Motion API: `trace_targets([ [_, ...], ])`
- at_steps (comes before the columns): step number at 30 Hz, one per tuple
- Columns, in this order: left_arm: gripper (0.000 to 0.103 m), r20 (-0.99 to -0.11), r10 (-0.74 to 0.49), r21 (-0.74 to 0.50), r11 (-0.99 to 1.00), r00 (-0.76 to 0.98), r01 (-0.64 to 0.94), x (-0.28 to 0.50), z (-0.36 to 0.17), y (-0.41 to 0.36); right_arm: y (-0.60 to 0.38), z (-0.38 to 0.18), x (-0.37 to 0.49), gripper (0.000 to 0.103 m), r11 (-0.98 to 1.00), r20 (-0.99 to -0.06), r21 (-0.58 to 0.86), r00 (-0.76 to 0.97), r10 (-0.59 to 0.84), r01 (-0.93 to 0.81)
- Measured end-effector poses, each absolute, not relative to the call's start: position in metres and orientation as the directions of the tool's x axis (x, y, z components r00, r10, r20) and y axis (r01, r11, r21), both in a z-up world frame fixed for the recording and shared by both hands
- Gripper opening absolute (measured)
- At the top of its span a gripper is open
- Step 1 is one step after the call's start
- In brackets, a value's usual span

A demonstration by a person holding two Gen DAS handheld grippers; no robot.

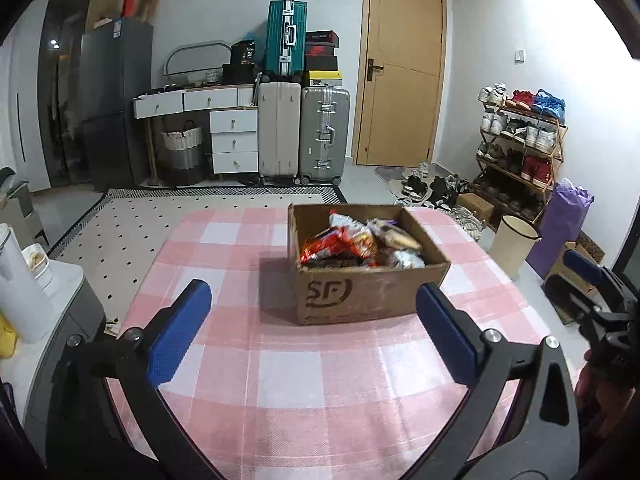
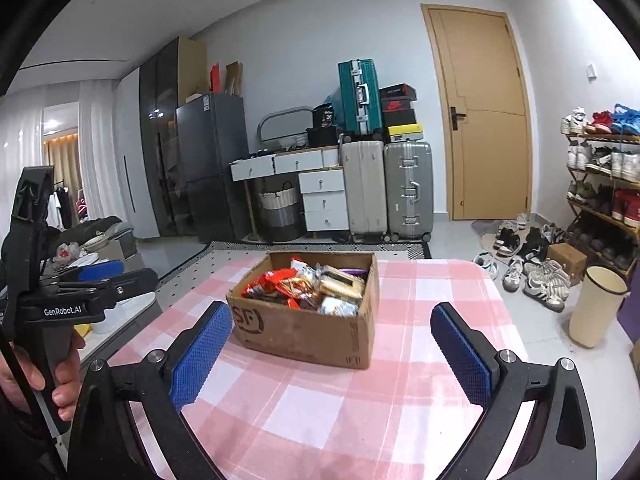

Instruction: Organize snacks

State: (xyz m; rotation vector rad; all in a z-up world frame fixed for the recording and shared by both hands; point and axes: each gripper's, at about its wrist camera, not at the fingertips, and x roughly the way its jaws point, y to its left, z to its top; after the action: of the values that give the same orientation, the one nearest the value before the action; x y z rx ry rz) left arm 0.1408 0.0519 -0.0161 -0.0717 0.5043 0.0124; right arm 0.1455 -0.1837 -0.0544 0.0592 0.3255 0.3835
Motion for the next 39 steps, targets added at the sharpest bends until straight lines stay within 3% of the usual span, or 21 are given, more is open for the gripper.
trace_targets([
  [5,0.102,-0.5,0.008,-0.064,0.997,0.866,-0.047,0.13,-0.039,0.058,-0.192,-0.075,0.136,0.101,0.939,-0.304,0.117,0.889,0.343,-0.323],
  [20,0.102,-0.368,0.132,0.01,0.99,0.92,-0.138,0.114,-0.096,0.06,-0.196,-0.131,0.126,0.101,0.95,-0.3,0.054,0.902,0.311,-0.309],
  [39,0.102,-0.327,0.145,0.011,0.989,0.934,-0.15,0.12,-0.154,0.058,-0.19,-0.138,0.121,0.101,0.958,-0.275,0.016,0.921,0.278,-0.285],
])
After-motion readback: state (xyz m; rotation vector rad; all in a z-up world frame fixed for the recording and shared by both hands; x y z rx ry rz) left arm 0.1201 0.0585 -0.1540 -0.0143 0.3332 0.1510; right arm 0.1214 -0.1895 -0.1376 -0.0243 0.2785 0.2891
